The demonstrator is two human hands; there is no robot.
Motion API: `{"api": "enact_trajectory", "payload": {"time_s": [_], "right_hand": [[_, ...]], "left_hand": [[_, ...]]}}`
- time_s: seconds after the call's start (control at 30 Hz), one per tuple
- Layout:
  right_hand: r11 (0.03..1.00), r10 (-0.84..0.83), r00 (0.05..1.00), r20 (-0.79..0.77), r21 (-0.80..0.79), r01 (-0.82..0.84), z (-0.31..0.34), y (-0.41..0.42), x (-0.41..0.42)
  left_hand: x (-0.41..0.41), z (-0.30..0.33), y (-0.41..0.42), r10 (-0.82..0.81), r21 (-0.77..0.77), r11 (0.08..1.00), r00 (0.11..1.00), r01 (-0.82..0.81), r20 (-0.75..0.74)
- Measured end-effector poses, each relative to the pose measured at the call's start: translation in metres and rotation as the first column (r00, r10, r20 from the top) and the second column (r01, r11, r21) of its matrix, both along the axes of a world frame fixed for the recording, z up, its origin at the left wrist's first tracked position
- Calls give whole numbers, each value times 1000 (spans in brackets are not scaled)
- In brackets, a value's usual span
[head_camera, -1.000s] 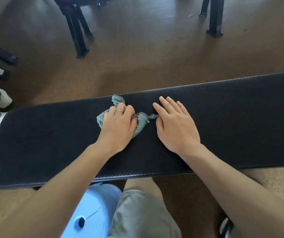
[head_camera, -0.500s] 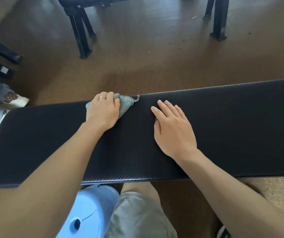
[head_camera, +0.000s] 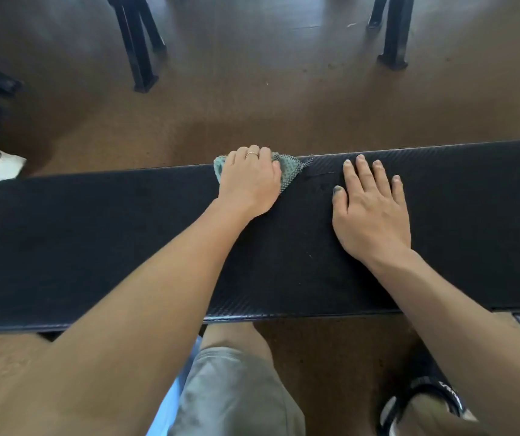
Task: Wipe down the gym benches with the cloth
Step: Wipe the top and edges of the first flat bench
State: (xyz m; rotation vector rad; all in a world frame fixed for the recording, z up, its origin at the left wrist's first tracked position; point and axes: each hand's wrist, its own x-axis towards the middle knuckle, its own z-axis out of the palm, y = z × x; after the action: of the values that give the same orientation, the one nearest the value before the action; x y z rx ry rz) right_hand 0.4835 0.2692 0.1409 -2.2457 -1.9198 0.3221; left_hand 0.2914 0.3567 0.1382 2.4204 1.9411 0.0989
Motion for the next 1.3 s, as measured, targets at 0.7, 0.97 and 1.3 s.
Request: {"api": "enact_trajectory", "payload": {"time_s": [0.7,0.97,1.3], "right_hand": [[1000,22,999,45,1,-22,-1,4,-6],[999,34,999,27,4,-34,-3,2,-3],[999,34,999,16,12,-34,0,1,-4]], "left_hand": [[11,9,-1,-34,29,999,995,31,95],[-14,8,-9,-64,-28,997,962,74,267],[-9,6,-41,-61,165,986,988,37,142]]}}
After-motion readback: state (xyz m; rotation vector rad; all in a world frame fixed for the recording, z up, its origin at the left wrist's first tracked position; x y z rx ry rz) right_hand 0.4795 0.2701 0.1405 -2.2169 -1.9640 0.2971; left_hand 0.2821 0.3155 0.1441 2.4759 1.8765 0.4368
